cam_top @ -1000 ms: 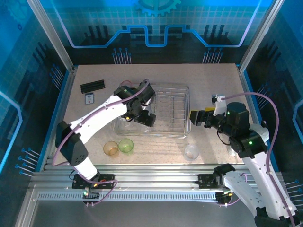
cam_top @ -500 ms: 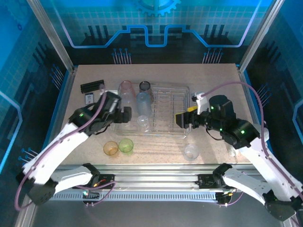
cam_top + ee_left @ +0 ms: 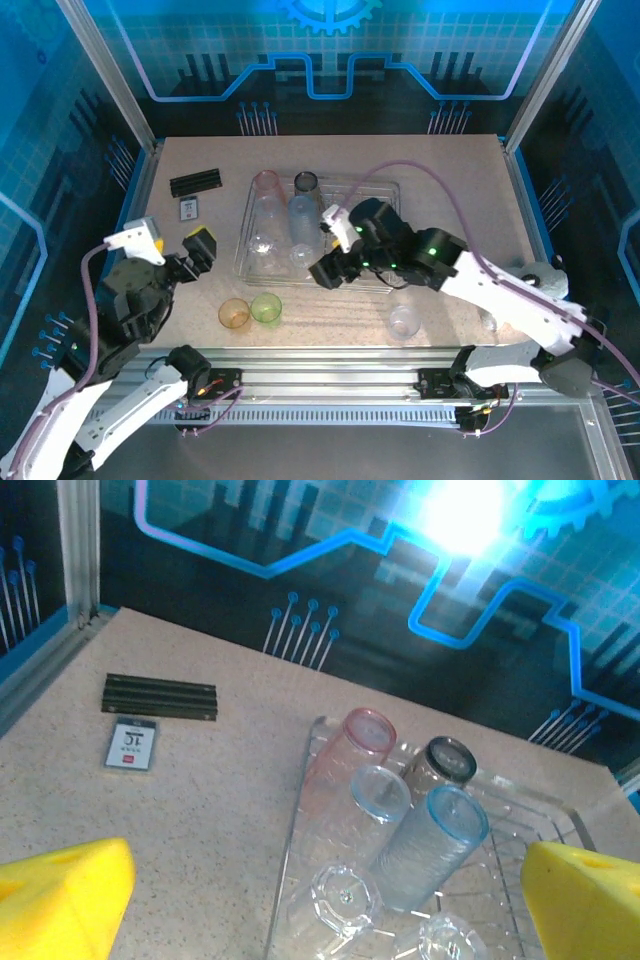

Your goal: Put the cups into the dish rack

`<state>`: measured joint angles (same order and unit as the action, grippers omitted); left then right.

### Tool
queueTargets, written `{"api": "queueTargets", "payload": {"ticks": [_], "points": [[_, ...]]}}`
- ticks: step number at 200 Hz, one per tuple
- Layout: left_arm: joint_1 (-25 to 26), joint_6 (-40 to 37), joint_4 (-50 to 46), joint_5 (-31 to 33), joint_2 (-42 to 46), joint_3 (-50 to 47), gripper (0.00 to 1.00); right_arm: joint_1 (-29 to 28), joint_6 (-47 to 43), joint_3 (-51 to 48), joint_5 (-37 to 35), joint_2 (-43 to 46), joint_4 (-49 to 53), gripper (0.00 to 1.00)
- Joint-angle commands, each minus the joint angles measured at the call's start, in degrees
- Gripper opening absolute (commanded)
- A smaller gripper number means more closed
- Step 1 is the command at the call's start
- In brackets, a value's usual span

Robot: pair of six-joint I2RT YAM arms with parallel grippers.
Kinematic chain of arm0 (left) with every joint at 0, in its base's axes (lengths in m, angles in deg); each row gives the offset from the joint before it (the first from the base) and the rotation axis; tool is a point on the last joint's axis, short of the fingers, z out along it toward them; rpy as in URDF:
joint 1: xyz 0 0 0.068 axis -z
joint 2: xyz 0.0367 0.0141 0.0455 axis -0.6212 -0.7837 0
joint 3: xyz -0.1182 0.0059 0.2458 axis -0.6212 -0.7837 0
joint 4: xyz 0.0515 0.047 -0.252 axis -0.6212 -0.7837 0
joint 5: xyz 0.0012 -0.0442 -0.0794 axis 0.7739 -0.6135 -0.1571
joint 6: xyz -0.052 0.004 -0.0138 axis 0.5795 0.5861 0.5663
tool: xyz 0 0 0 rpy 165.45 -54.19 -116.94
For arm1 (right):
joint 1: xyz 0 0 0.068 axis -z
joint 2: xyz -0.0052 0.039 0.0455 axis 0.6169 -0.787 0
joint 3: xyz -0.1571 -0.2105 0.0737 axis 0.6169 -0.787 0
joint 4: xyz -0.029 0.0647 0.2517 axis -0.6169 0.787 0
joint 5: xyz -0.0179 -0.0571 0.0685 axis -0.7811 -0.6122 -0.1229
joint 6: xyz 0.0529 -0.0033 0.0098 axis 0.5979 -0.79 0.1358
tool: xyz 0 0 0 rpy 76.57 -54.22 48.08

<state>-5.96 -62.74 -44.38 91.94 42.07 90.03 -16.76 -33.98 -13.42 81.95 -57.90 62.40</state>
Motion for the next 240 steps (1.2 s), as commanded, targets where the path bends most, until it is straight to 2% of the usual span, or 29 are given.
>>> {"api": "queueTargets", "payload": {"ticks": [1,47,109,195,240], "points": [[-0.3,-1.19,-1.13,4.6,3.01,0.17,0.99,-3.56,-4.87,4.71,0.89,-4.68,-0.08,0.75],[-0.29,-1.78,1.14,6.74,10.22,-1.22,0.99,-10.72,-14.32,10.81,5.59,-15.69,-0.35,0.72],[-0.28,-3.38,-0.58,6.38,14.25,0.03,0.99,-18.97,-29.95,16.38,4.43,-29.2,-1.4,0.69],[-0.28,-4.87,-3.62,8.67,17.47,1.62,0.99,-20.47,-37.84,19.18,8.98,-40.69,-10.86,0.62],[-0.32,-5.54,-4.74,9.47,18.45,1.63,0.99,-20.47,-39.26,23.82,8.47,-45.77,-9.4,0.47]]}}
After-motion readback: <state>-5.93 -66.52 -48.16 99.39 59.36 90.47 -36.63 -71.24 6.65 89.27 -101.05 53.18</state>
